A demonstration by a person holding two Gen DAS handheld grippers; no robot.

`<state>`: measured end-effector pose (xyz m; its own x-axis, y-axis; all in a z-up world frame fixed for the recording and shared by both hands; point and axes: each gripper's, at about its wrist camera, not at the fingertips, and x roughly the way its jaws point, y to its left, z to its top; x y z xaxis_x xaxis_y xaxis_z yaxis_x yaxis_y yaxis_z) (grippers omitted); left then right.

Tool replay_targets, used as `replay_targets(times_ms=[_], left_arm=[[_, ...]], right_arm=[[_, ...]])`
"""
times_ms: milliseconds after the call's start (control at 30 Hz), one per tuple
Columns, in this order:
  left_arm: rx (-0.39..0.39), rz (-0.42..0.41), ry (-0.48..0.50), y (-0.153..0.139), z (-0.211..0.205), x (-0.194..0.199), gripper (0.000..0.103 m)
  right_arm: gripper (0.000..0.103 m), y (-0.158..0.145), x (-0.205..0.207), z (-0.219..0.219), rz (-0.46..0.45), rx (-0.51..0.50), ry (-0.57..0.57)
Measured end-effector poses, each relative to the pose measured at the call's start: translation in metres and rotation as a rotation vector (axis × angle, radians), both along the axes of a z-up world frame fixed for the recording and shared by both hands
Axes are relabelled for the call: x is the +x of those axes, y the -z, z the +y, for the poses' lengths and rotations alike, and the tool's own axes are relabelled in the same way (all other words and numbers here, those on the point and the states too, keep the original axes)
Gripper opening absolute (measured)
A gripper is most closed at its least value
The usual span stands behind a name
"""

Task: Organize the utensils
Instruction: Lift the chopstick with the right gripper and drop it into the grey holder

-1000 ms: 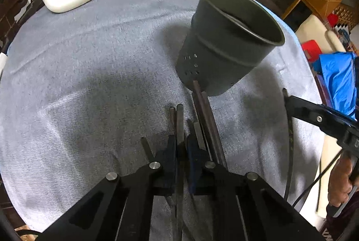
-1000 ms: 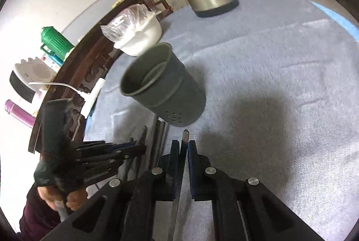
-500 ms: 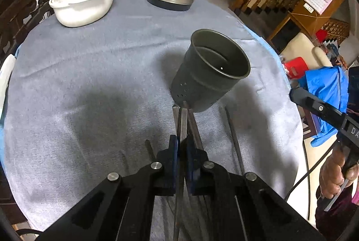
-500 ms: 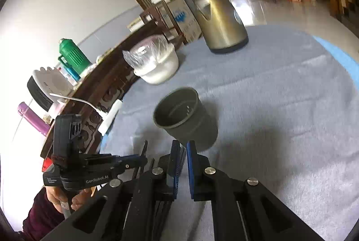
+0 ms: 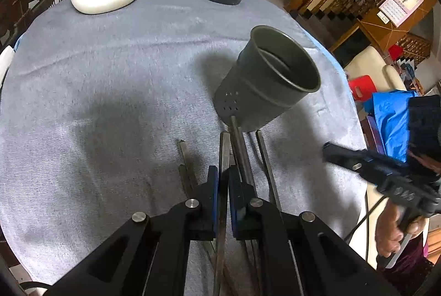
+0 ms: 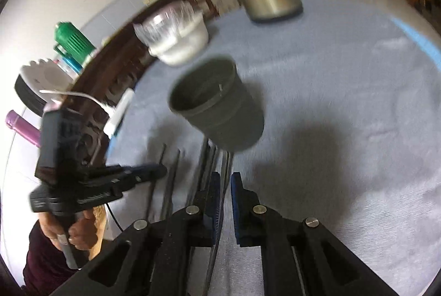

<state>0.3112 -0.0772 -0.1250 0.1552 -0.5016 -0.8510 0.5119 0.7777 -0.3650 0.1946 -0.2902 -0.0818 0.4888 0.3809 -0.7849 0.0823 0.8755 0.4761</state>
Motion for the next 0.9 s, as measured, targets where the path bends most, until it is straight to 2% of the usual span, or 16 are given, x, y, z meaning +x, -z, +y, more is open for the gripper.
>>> replay_targets(times_ms=[67,133,167,367,500,533,567,633,800,900], left_arm=[[-0.007,-0.002,-0.007,-0.001,0.005,0.001,0.007],[-0.011,-0.002,-0.011,-0.002,0.009,0.001,0.007],[-0.009,-0.006,-0.012,-0.003,0.011,0.0,0.007],[-0.017,-0.059,-0.045,-0.017,0.023,-0.003,0.007],[-0.033,-0.118,-0.06,-0.031,0.026,-0.008,0.007],[-0.037,-0.124,-0.065,-0.034,0.026,-0.008,0.007],[-0.044,-0.137,-0.073,-0.04,0.027,-0.01,0.007],[-0.053,-0.161,-0.08,-0.05,0.029,-0.013,0.007],[-0.101,-0.22,-0.092,-0.085,0.035,-0.025,0.007],[-0.158,-0.271,-0.103,-0.111,0.041,-0.036,0.008]], right_arm=[[0.015,0.013,0.009,0.007,0.047,0.006,-0.023],[0.025,0.023,0.015,0.013,0.064,0.019,-0.04],[0.027,0.028,0.018,0.015,0.068,0.022,-0.04],[0.029,0.045,0.031,0.023,0.077,-0.043,-0.02],[0.026,0.053,0.04,0.03,0.098,-0.103,-0.022],[0.014,0.054,0.041,0.031,0.095,-0.115,-0.021],[0.011,0.053,0.042,0.031,0.094,-0.123,-0.022],[0.009,0.052,0.042,0.029,0.093,-0.112,-0.019],[0.008,0.028,0.026,0.024,0.022,-0.125,-0.022],[0.008,0.007,0.01,0.019,-0.038,-0.106,-0.024]])
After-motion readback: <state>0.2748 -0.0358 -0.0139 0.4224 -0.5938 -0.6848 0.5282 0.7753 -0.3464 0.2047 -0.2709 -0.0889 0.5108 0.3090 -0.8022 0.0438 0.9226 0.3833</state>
